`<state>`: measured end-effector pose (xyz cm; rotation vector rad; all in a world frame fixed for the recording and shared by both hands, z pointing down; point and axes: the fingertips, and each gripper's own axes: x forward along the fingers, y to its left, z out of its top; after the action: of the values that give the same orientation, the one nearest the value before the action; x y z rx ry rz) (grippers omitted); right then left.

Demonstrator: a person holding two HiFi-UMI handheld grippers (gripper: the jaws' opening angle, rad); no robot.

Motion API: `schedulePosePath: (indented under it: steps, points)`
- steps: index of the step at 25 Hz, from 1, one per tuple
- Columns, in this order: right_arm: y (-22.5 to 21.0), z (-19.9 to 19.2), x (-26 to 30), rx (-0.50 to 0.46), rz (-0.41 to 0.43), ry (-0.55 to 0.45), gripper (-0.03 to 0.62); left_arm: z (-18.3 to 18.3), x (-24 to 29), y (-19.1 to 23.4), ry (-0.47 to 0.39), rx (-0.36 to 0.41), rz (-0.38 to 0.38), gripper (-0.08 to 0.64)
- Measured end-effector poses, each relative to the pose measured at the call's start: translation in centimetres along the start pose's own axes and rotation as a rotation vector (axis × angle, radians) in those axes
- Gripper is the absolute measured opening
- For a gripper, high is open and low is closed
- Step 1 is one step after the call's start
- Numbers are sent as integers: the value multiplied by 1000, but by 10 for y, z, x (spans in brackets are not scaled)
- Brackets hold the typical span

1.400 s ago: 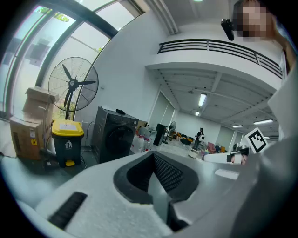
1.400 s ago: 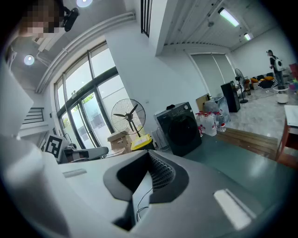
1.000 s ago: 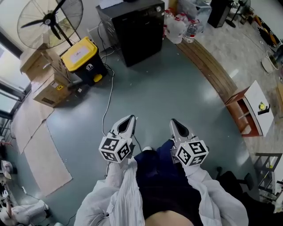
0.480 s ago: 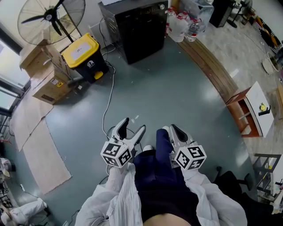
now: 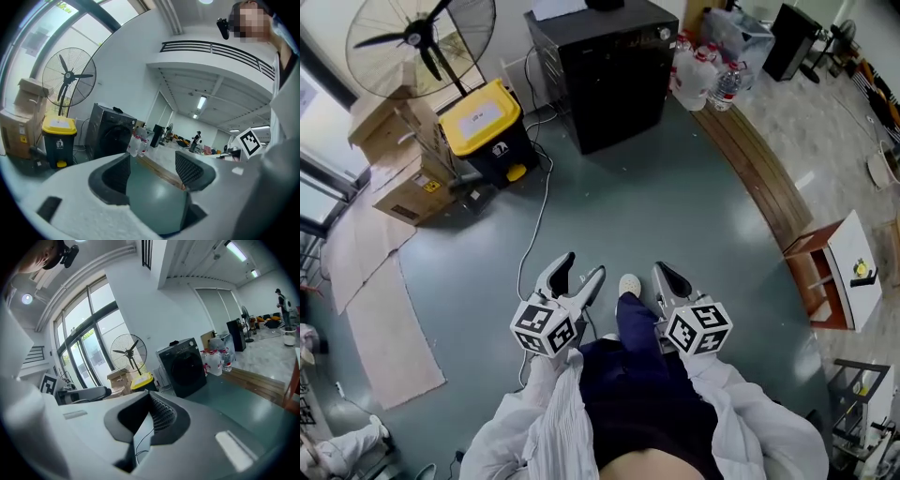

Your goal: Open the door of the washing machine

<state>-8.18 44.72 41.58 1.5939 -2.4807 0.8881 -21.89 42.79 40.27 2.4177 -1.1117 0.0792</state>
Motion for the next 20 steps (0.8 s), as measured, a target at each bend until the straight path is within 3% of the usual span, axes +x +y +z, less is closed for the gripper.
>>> schedulePosePath:
  steps: [8,20]
  points:
    - [-57,72,69,-35,23,-34,10,69,93,33,-71,39,-7,272]
    - [-103,84,117,-22,28,2,9,61,154,66,-33,-2,23,270]
